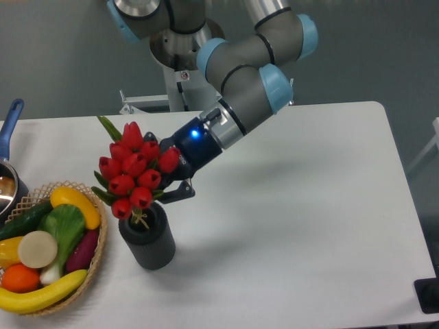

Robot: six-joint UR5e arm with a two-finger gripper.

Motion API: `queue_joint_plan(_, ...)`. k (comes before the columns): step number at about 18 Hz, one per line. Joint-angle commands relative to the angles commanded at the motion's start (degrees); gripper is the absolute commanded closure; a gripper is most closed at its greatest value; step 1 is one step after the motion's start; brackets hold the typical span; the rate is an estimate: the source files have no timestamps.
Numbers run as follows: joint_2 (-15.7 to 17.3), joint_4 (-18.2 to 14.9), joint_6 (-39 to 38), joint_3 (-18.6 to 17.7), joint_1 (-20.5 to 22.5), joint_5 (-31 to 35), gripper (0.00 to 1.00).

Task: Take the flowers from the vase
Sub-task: 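Lift the gripped tulips straight up out of the black vase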

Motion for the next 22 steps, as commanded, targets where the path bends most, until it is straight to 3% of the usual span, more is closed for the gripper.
queue_joint_plan(5, 1.84, 0.00, -1.16, 0.53, 0.97, 0.00, 0.58)
queue_joint_plan(11, 2.99, -0.09, -7.48, 4.31, 1.58, 0.62, 0.58)
queue_joint_plan(22, 5.71, -0.18, -10.30, 5.28, 7.64, 0.88, 0.58)
